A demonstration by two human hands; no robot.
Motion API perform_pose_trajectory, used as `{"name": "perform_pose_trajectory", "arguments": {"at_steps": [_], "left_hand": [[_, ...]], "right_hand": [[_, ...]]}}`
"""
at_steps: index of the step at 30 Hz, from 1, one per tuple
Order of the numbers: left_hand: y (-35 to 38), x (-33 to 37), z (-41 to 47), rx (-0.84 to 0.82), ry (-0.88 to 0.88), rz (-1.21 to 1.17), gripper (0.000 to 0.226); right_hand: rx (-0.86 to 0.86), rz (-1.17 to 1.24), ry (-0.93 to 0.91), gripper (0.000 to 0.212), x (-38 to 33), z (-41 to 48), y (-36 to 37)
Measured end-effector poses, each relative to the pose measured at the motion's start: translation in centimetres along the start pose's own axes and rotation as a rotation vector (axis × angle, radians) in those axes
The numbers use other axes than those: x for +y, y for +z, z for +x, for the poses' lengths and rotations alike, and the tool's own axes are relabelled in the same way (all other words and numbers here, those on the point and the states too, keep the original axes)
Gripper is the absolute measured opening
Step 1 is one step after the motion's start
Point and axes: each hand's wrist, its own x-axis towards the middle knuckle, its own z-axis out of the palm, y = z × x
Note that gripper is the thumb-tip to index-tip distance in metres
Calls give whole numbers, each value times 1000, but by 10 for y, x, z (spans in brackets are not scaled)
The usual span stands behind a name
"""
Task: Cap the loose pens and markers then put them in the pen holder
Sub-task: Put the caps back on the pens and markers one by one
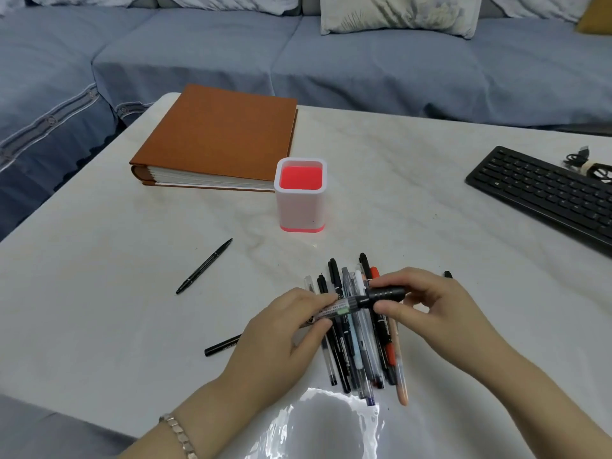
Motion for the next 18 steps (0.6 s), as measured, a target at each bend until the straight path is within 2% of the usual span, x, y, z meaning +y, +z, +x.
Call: {"name": "perform_pose_trajectory", "arguments": {"at_steps": [5,8,12,14,16,18], "left_hand": [[-13,6,4,-39,221,153,29],[-17,8,6,-23,242,75,28],[-17,11,4,-39,29,-252,27],[-20,12,4,-66,-184,-512,23],[-26,12,2,-199,-445,-844,22],[-28,16,0,-285,-526,-1065,19]], "right_hand": [[-94,-42,-17,32,-10,-6,-6],[-105,-4,-56,32,-13,-7,-5],[-101,-11,-131,23,-19,-2,-1],[-126,-54,-166,22,-23,0,0],[-142,-49,-184,18,-28,-1,7],[-122,110,-136,12,-34,1,19]]}}
